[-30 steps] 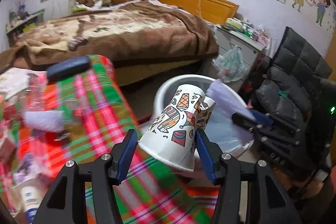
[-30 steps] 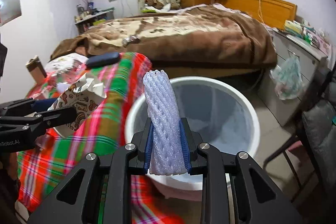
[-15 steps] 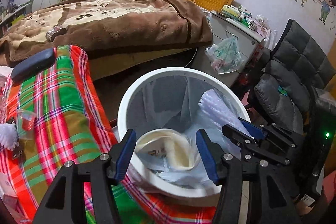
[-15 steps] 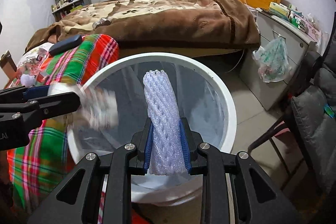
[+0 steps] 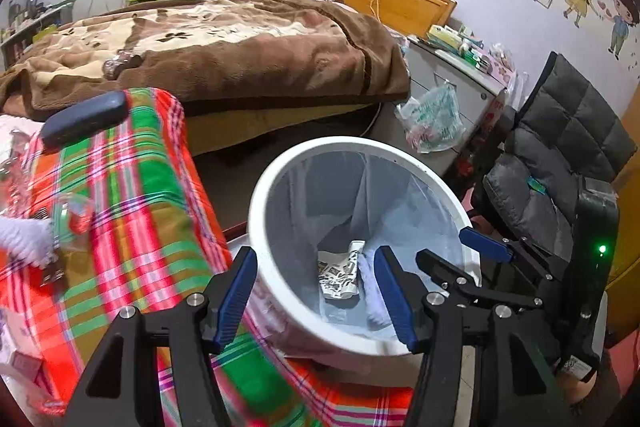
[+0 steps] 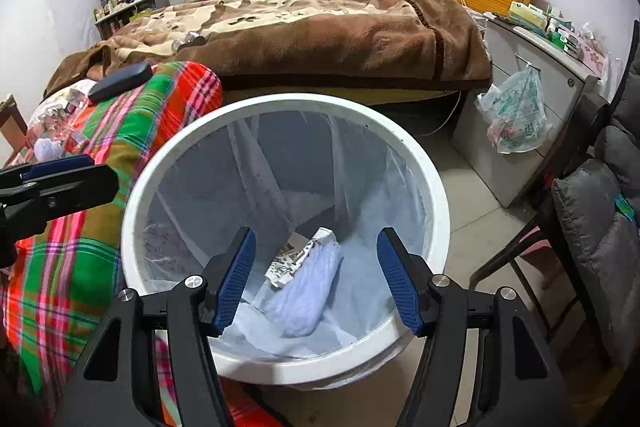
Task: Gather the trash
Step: 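Open both grippers to drop the sleeve and cup into the bin, then grasp the clear red-rimmed plastic cup with the right gripper while the left gripper grasps the beige canvas bag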
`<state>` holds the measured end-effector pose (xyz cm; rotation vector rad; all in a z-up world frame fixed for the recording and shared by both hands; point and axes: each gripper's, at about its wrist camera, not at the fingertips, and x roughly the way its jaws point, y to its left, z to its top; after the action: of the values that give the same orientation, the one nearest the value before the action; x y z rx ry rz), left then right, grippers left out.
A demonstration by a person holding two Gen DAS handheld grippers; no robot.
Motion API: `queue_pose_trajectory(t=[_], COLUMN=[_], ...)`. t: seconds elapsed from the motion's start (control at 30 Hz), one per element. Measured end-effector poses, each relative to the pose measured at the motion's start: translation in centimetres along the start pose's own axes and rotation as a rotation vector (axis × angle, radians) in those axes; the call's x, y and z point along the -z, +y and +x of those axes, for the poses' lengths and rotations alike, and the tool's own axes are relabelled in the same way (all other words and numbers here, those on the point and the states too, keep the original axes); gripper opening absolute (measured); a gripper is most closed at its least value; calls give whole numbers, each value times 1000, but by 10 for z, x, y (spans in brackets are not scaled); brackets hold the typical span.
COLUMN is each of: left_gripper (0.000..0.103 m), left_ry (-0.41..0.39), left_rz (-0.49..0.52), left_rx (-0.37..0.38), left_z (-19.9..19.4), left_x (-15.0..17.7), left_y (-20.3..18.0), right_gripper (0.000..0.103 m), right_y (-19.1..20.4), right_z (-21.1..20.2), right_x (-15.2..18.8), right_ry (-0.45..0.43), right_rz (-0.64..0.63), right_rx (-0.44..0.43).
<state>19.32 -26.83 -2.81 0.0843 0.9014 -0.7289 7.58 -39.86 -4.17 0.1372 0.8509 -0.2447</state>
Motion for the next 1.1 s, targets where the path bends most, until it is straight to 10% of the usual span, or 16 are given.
queue_pose_trajectory(t=[1.1], left_gripper=[66], left_ry=[-238], left_rz=[-234], left_rx=[-327], left_z=[-191], left_x=[99], left_y=[130], right_gripper=[65], right_y=[136], right_z=[-39], right_x=[9], right_ry=[-78], right_rz=[-165], right_rx=[-261])
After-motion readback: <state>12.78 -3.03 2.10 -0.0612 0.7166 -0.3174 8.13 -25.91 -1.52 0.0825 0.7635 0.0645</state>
